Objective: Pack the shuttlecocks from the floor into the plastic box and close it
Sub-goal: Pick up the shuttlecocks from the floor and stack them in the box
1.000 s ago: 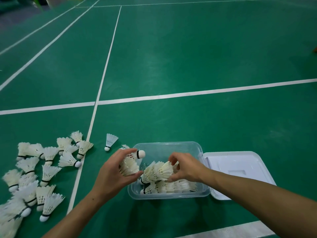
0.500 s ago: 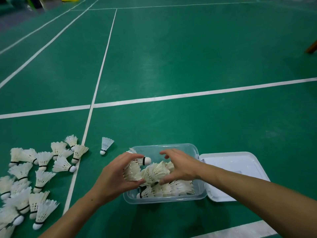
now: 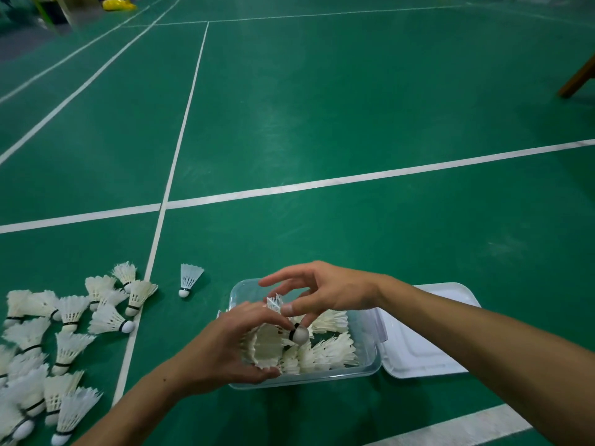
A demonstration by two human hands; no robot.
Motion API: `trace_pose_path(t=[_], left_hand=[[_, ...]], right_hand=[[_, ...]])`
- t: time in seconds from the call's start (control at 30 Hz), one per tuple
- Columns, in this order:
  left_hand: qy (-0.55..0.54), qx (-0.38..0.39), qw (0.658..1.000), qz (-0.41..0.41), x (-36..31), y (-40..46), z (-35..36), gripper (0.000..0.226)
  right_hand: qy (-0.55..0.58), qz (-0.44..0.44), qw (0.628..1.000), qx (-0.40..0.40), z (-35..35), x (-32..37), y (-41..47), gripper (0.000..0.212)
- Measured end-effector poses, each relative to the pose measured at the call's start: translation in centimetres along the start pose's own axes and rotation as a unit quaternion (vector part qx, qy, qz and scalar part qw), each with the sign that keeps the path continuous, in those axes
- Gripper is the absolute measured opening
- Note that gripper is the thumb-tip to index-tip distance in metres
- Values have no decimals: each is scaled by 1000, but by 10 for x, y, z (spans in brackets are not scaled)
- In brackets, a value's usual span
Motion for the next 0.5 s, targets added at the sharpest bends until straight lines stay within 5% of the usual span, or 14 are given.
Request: trace_pose_path(t=[0.4, 0.5], left_hand=[[-142, -210, 963, -95, 39, -12, -20, 55], [-122, -212, 963, -113, 40, -9, -14, 58]], right_hand=[[43, -13, 989, -141, -11, -26, -9, 80], [91, -21, 979, -183, -10, -31, -6, 76]])
Point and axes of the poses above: each hand's wrist, its own y-axis towards the middle knuckle, its own z-axis out of the palm, x = y × z, the point moved 7 cm from there along y, towards the middle knuckle
